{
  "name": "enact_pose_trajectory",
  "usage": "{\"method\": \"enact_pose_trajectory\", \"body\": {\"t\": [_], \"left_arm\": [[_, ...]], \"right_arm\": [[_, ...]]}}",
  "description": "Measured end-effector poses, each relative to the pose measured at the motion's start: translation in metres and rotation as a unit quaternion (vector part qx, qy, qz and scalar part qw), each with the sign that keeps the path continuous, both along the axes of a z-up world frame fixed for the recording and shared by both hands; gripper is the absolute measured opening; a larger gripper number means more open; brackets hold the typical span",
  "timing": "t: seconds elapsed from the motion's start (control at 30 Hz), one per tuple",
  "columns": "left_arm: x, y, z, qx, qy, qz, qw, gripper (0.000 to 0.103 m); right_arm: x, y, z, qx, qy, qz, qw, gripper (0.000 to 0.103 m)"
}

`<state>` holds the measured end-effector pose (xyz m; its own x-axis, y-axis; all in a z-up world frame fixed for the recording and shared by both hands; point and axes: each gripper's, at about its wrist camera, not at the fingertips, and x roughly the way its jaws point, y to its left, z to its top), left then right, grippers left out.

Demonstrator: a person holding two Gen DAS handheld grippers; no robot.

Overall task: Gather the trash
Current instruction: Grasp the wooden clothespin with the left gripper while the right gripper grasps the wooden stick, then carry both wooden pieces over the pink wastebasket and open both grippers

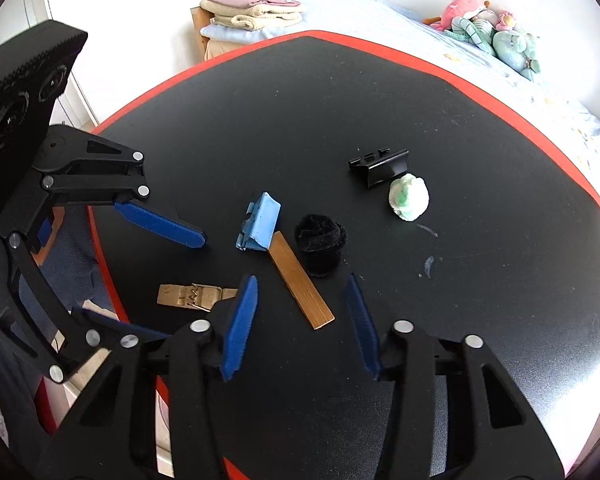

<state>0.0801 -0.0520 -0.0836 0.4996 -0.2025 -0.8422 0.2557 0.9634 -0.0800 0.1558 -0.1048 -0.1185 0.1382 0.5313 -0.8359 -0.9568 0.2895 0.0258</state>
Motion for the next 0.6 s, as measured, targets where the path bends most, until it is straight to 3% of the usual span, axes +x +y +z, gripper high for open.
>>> {"method": "enact_pose_trajectory", "body": {"t": [0.07,0.27,0.6], "left_arm": [[-0.0021,-0.0008,0.0001,0.003,-0.001,0.000,1.0000,0.044],[-0.0062,-0.0008,0.0008,0.011,-0.002,-0.001,0.9999,0.015],[-0.0095,0.0007,0.0044,0.006,-0.005,-0.005,1.0000,0.013]], "right_arm": [[-0.0014,-0.0016,-0.0001,0.005,-0.001,0.003,1.000,0.037],[-0.0023,-0.0047,0.0000,0.007,-0.001,-0.002,1.000,0.013],[-0.0075,-0.0096,0.0014,0.009,-0.004,-0.014,1.000,0.011]]}}
